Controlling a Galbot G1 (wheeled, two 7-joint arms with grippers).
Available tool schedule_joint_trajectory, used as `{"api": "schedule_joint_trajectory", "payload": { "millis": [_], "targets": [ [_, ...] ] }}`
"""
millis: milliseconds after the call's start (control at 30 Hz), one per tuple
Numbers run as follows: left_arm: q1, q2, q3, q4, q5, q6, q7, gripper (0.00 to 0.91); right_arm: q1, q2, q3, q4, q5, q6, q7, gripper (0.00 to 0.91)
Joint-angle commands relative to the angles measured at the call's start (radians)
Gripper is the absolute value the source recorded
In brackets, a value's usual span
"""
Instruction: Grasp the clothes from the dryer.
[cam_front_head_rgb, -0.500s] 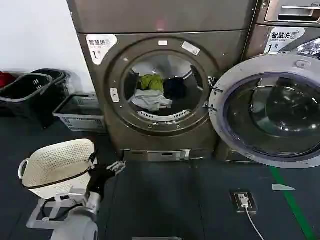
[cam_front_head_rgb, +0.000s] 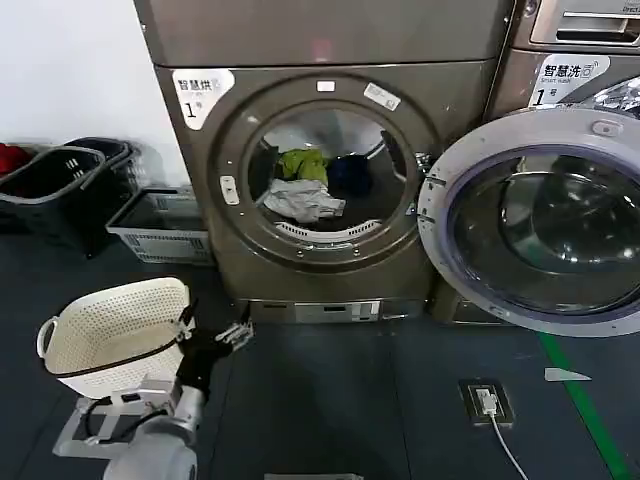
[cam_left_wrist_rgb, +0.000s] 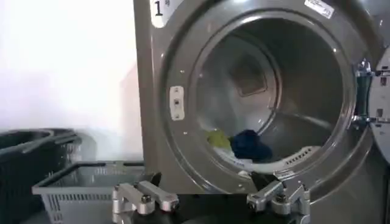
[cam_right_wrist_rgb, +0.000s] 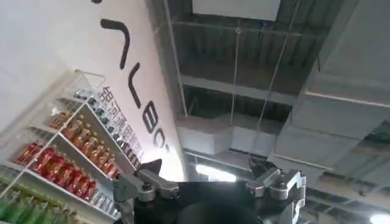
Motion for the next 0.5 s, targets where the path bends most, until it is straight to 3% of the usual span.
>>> {"api": "schedule_joint_trajectory", "payload": {
  "millis": [33,500],
  "targets": [
    [0.002,0.0,0.003,-0.003,0.003,-0.002,0.001,0.907,0.003,0.0,-0.004,0.002,0.01,0.002,-0.004,0.907],
    [0.01,0.003,0.031,-0.005,0.013,0.001,-0.001,0.907,0.009,-0.001,-0.022,0.014,0.015,0.007,-0.007,0.907]
  ]
}}
